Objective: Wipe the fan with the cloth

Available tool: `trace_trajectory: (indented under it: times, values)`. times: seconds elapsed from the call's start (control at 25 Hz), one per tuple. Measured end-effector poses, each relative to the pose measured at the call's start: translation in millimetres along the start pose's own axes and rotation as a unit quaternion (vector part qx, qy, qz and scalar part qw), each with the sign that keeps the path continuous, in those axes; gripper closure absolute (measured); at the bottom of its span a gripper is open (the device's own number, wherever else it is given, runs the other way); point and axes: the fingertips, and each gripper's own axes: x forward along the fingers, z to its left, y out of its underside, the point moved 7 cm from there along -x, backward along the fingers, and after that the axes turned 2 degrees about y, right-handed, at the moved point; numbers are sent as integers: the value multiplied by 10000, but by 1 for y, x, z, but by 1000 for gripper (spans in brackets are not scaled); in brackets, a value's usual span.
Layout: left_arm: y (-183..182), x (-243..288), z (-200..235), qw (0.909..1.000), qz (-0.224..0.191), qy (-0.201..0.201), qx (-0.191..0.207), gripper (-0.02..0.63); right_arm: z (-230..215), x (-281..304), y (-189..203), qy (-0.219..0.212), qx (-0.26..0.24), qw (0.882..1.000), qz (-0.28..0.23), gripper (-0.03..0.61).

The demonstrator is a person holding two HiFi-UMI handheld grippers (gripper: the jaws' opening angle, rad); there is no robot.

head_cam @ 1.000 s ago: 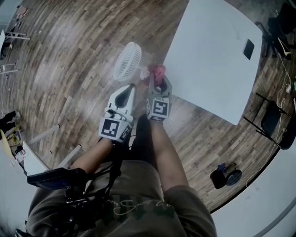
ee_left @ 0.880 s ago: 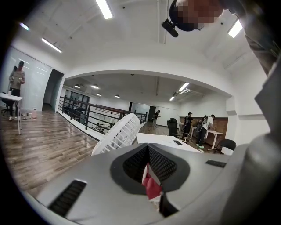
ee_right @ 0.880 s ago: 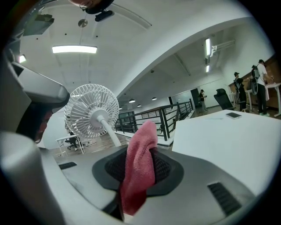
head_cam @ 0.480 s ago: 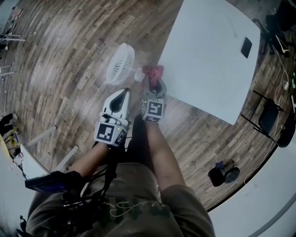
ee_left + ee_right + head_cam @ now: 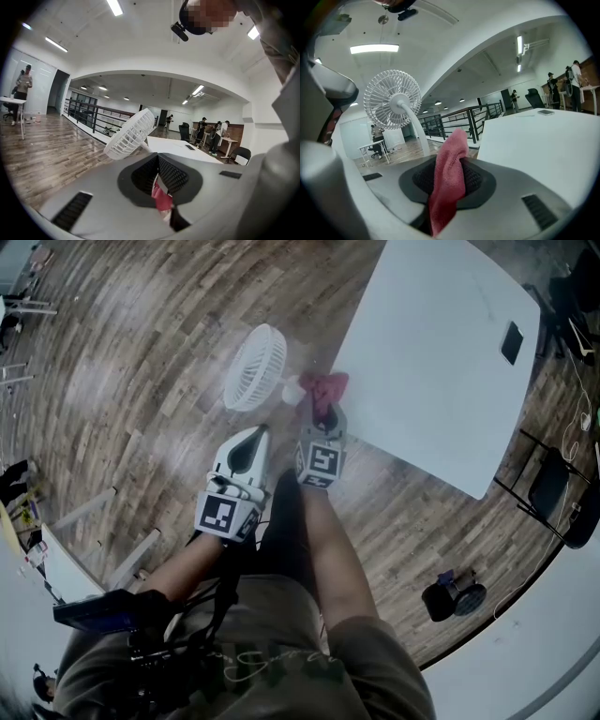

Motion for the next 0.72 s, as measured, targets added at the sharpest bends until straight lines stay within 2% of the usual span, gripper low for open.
trace_trajectory:
  times: [0.4,0.56,0.72]
  values:
    - [6,-10,1,9999,43,-57,-92,595,-2,3,6,54,54,9998,202,480]
    - [0,-7,-10,9999,-16,99,1,595,1,-10,-21,-152,176,9997,-66,477]
    - [-21,-3,-27,9994,-21,265,-205,595,10,-29,-65,-318,69,9982,-498,474]
